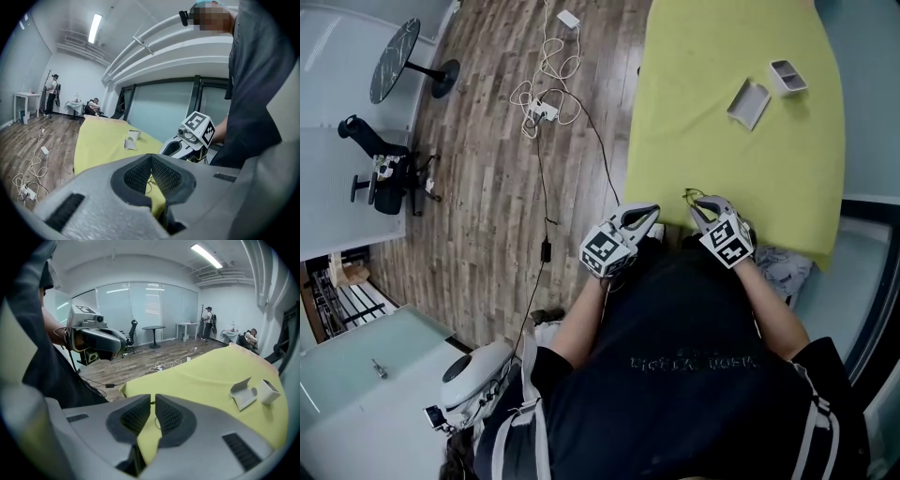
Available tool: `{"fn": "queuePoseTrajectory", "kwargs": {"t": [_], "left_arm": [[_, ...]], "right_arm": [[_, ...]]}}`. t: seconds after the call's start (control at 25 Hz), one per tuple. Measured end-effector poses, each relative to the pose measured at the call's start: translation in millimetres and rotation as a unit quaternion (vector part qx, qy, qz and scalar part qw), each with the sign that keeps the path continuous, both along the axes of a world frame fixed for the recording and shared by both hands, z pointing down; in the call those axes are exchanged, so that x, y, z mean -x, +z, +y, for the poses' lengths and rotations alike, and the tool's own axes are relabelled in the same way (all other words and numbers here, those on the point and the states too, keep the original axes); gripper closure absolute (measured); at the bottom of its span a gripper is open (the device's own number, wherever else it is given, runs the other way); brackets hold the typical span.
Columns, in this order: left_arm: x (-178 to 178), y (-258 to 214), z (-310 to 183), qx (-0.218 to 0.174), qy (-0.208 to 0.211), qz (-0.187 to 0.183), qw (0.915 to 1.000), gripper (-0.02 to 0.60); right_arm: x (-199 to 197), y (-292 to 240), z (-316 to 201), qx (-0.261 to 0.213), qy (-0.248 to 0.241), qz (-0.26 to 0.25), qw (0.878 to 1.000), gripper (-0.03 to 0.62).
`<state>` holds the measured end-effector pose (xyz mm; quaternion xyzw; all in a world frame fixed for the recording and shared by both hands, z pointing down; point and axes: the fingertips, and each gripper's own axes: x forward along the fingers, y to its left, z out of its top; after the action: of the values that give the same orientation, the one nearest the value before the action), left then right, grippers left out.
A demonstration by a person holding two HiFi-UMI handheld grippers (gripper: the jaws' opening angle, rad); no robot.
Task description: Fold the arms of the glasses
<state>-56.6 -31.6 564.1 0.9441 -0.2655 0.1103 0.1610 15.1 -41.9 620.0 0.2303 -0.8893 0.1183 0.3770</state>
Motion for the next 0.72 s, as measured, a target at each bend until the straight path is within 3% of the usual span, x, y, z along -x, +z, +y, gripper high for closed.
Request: {"fn": "queuePoseTrajectory", "kwargs": {"t": [0.72], "left_arm": [[-8.1,5.7,-4.2,0.015,0.016,0.001,0.9998,0.563]], "right_arm": [[-51.8,36.0,7.7,0.040,0.060,0.034,0.997,0.546]]}}
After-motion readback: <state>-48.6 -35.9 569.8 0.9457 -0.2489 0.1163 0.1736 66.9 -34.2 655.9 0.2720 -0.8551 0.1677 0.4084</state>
